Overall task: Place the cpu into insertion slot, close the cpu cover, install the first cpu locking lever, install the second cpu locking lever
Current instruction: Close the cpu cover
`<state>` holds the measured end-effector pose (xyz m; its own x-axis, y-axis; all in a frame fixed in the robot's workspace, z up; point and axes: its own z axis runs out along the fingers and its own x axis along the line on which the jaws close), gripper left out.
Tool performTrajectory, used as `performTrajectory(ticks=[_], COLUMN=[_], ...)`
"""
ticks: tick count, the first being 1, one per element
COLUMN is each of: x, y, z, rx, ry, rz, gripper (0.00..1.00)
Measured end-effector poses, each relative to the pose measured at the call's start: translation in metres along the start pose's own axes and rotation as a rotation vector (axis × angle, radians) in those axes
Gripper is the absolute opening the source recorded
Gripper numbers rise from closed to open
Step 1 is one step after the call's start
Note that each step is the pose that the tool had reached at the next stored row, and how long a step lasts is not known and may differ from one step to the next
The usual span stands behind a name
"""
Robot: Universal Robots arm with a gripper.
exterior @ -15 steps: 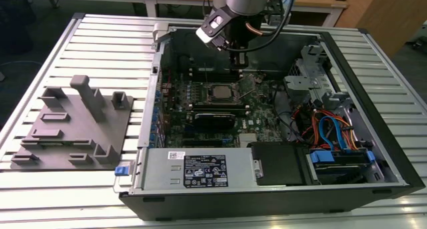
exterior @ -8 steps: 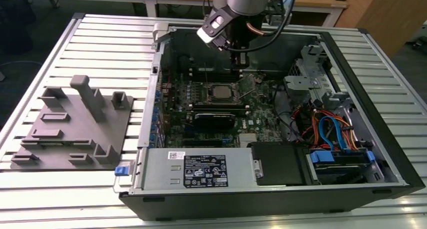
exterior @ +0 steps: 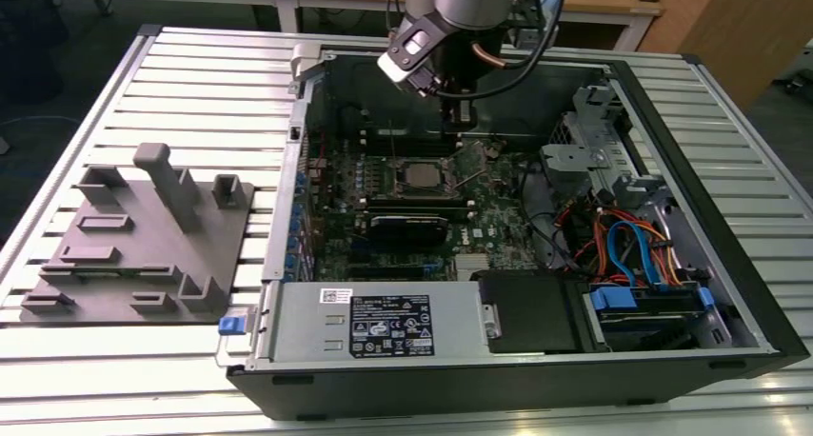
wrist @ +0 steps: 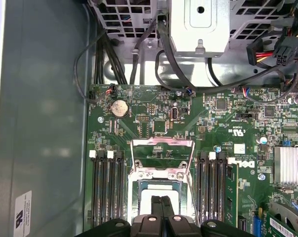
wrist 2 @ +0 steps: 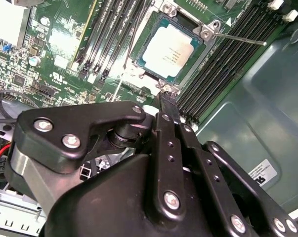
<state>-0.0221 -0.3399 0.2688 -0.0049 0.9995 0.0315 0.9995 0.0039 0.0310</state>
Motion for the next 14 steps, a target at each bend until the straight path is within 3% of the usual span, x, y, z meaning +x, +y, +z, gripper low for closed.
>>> performTrajectory(ticks=[14], x=[0.0], y=[0.0034], z=[0.0001], rx=[0.0], ry=[0.0], rz=[0.0], gripper=[0.11])
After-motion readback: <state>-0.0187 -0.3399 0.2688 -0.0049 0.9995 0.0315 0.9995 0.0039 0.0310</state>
